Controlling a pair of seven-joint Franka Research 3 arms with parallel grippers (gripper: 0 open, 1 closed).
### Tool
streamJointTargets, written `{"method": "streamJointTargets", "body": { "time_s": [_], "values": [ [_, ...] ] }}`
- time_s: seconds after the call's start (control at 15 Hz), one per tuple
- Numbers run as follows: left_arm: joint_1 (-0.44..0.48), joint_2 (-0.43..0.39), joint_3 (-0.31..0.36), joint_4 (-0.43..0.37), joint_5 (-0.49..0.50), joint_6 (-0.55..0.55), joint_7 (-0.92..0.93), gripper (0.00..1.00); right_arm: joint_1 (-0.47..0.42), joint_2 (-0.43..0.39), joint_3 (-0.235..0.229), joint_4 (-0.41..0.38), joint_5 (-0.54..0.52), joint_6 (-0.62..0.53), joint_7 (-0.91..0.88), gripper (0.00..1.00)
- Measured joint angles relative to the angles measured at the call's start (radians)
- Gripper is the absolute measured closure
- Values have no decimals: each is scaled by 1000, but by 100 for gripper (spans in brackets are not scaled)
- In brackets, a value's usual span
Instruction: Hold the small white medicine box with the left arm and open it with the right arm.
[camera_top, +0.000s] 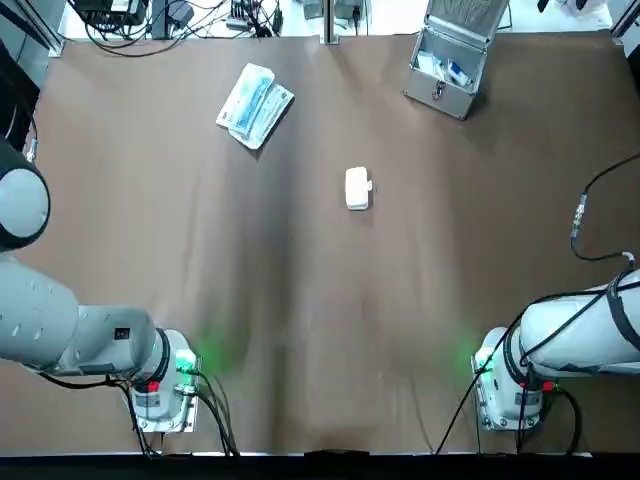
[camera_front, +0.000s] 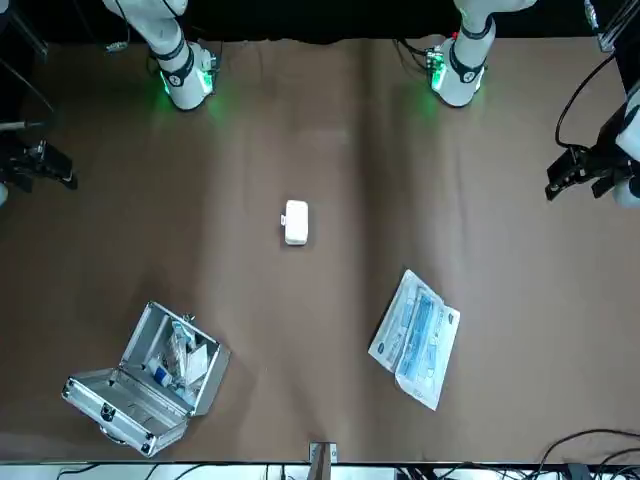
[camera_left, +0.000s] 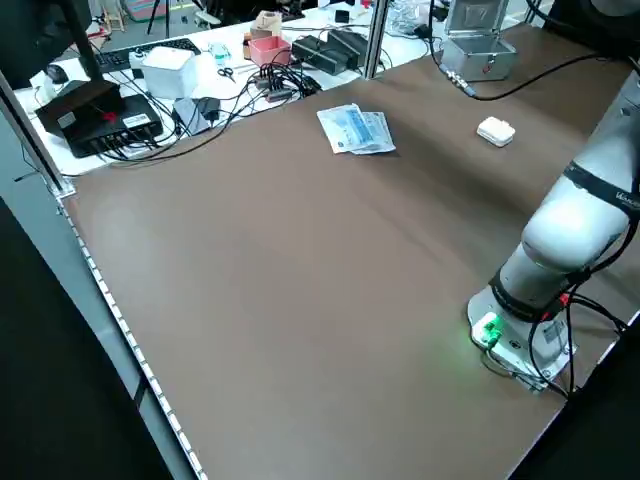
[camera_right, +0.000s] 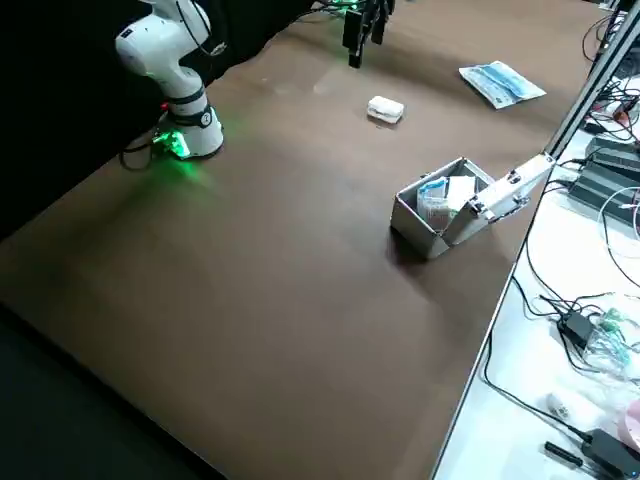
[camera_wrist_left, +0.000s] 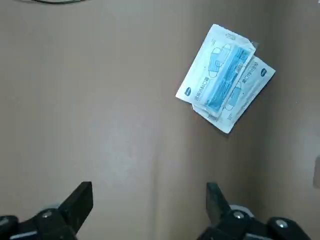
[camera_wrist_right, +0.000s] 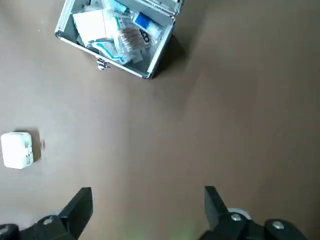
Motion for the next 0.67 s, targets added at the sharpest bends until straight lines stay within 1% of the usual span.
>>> {"method": "streamJointTargets", "body": {
  "time_s": [0.13, 0.27, 0.47, 0.6, 0.67],
  "values": [
    [0, 10, 0, 0, 0, 0, 0, 0, 3, 0, 4, -10, 5, 0, 0, 1],
    [0, 24, -1, 0, 0, 3, 2, 0, 15, 2, 7, -23, 40, 0, 0, 1],
    [-2, 59, -8, 0, -2, 31, 4, 0, 42, 17, 10, -65, 96, 2, 2, 1],
    [-12, 90, -12, 0, -4, 45, 4, 0, 61, 49, 11, -81, 135, 6, 2, 2],
    [-24, 123, -20, 0, -19, 49, 4, 0, 79, 87, 11, -87, 163, 11, 3, 4]
  ]
}}
